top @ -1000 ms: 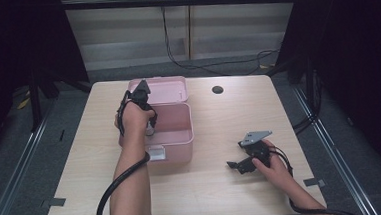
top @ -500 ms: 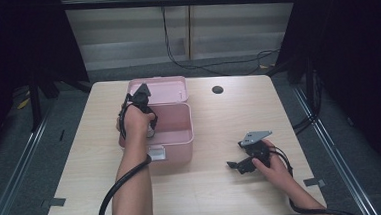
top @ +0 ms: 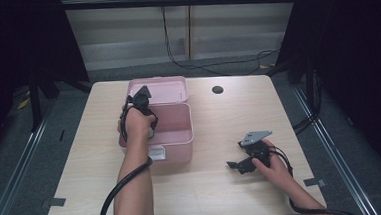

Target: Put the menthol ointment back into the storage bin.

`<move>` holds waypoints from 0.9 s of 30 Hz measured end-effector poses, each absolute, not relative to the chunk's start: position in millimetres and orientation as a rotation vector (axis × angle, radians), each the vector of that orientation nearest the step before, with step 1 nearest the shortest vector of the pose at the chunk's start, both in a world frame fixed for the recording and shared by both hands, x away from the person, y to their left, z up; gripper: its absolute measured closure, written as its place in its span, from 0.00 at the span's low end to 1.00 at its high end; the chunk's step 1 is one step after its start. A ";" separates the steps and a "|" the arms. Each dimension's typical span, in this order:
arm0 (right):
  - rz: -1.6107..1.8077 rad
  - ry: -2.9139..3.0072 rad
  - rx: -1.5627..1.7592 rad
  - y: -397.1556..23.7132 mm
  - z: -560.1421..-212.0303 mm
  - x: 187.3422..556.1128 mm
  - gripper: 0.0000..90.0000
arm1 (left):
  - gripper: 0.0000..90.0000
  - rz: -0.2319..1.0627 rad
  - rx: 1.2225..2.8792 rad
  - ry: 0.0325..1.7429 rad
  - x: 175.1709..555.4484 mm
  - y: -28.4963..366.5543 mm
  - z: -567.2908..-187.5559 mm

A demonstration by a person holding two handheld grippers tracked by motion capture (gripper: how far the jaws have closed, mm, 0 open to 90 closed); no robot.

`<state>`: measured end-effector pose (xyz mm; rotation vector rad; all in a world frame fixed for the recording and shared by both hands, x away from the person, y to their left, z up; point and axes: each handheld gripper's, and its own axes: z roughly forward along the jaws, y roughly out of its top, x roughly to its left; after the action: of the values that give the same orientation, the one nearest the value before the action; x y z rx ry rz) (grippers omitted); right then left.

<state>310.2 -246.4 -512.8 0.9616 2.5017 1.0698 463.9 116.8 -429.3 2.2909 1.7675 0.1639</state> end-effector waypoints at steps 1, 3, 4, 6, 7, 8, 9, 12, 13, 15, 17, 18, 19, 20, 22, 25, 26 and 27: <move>1.070 2.502 0.962 -246.4 -512.8 310.2 0.08 | 0.54 0.164 2.290 1.765 464.0 116.8 -429.2; 1.070 2.502 0.962 -246.4 -512.8 310.2 0.08 | 0.54 0.164 2.283 1.769 463.9 116.9 -428.4; 1.070 2.502 0.962 -246.4 -512.8 310.2 0.08 | 0.54 0.164 2.283 1.769 463.9 116.9 -428.4; 1.070 2.502 0.962 -246.4 -512.8 310.2 0.08 | 0.54 0.159 2.277 1.770 463.8 117.1 -428.1; 1.070 2.502 0.961 -246.4 -512.8 310.2 0.08 | 0.54 0.161 2.274 1.767 463.8 117.3 -428.1; 1.069 2.502 0.961 -246.4 -512.8 310.2 0.08 | 0.53 0.162 2.275 1.768 463.7 117.3 -428.1; 1.069 2.502 0.961 -246.4 -512.8 310.2 0.08 | 0.53 0.161 2.281 1.765 463.7 117.6 -428.1; 1.070 2.502 0.961 -246.4 -512.8 310.2 0.08 | 0.52 0.158 2.285 1.762 463.4 119.0 -428.3; 1.070 2.502 0.961 -246.4 -512.8 310.2 0.08 | 0.52 0.155 2.288 1.769 463.0 119.1 -428.6; 1.071 2.502 0.961 -246.4 -512.9 310.3 0.08 | 0.52 0.150 2.285 1.777 462.7 120.2 -428.1; 1.070 2.502 0.961 -246.4 -512.8 310.2 0.08 | 0.52 0.139 2.277 1.777 462.5 121.2 -427.3; 1.070 2.502 0.962 -246.4 -512.8 310.2 0.08 | 0.51 0.135 2.281 1.776 462.3 121.2 -426.7; 1.070 2.502 0.962 -246.4 -512.8 310.2 0.08 | 0.50 0.134 2.280 1.776 462.1 121.0 -425.8; 1.069 2.502 0.960 -246.5 -512.8 310.3 0.08 | 0.49 0.130 2.284 1.776 462.1 121.1 -425.0; 1.071 2.504 0.962 -246.3 -512.9 310.2 0.08 | 0.48 0.132 2.285 1.777 462.0 120.9 -424.5; 1.071 2.503 0.962 -246.3 -512.9 310.2 0.08 | 0.46 0.139 2.275 1.779 461.3 120.6 -422.5; 1.073 2.503 0.962 -246.3 -512.9 310.2 0.08 | 0.46 0.132 2.281 1.775 461.3 120.9 -421.6; 1.073 2.503 0.962 -246.3 -512.9 310.2 0.08 | 0.46 0.130 2.277 1.779 460.9 120.8 -420.6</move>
<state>310.2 -246.3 -512.9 0.9622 2.5033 1.0725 460.9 120.8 -420.6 2.2774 1.7787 0.1296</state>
